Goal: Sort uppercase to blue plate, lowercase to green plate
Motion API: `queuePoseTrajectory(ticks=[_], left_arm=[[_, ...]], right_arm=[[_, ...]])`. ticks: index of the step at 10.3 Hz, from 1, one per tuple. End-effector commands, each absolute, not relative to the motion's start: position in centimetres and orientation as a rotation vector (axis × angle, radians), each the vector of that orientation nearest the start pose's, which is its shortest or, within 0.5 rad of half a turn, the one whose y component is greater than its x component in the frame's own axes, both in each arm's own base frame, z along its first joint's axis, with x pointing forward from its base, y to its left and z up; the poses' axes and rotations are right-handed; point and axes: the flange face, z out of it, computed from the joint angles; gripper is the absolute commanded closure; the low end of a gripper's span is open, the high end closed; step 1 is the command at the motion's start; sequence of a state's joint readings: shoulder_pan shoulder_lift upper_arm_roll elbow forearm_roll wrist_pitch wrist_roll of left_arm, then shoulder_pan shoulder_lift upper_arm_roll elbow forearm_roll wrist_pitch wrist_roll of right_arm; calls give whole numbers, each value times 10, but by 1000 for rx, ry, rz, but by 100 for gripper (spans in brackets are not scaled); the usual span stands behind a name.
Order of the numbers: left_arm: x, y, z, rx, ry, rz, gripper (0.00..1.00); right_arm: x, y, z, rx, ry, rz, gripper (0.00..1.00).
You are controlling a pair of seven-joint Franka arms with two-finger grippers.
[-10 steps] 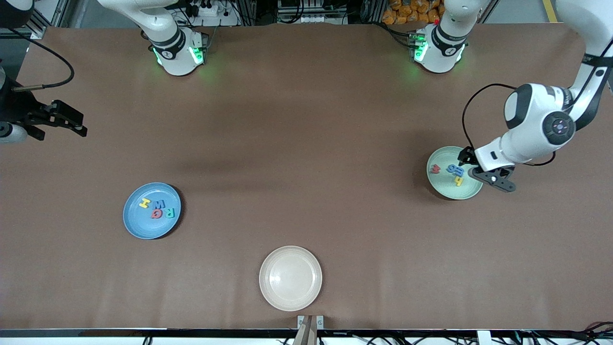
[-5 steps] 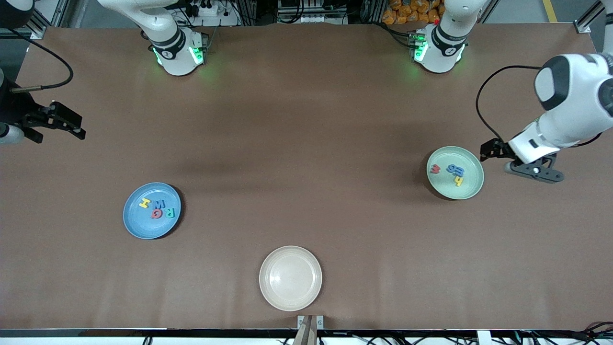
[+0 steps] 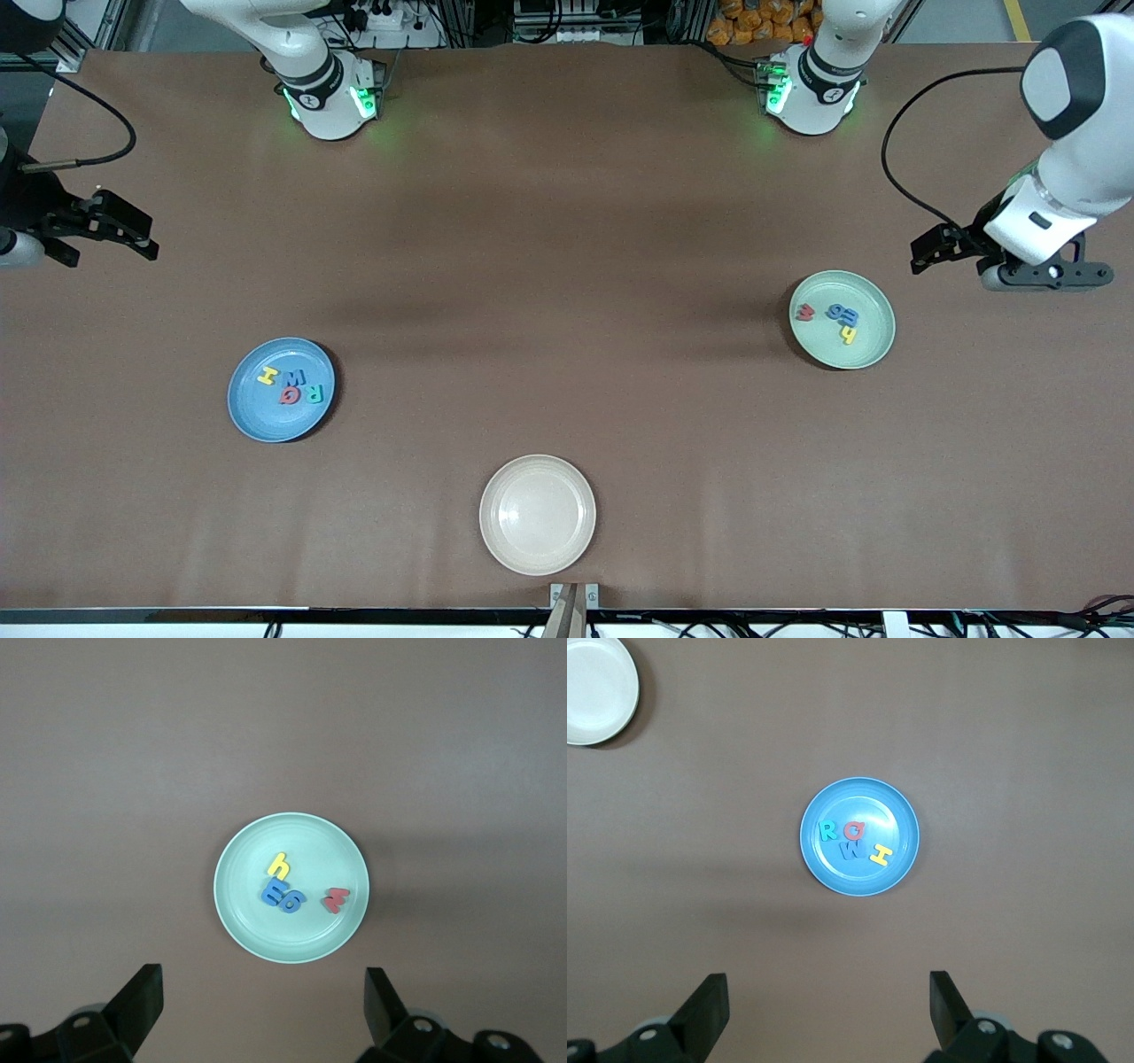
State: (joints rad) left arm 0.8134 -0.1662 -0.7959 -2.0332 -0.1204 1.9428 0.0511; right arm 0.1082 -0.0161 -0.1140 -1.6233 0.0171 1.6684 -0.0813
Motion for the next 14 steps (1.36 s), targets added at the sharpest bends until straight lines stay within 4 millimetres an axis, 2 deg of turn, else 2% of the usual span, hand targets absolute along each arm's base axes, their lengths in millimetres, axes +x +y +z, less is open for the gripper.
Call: queuePoseTrajectory(ticks=[1,2,4,6,11,13,14], left_arm=[[520,-25,542,-3127,-206,-59,0],[522,-24,554,-3131,-236,-62,0],[520,-1,571,-3136,-300,-58,0],[521,-1,593,-3133,-298,-22,0],[523,3,602,-3123,-292,-36,0],[522,-1,608,-3135,-277,-48,0],[523,6,609,-3162,-280,-39,0]], right_arm=[[553,-1,620,-3123,-104,-101,0],[554,-1,619,-3125,-107,-99,0],[554,-1,620,-3125,-111,-101,0],[554,-1,620,-3126,-114,-104,0],[554,-3,618,-3130,-100,-89,0],[554,-3,618,-3132,-107,-92,0],[554,-4,617,-3132,-107,-89,0]])
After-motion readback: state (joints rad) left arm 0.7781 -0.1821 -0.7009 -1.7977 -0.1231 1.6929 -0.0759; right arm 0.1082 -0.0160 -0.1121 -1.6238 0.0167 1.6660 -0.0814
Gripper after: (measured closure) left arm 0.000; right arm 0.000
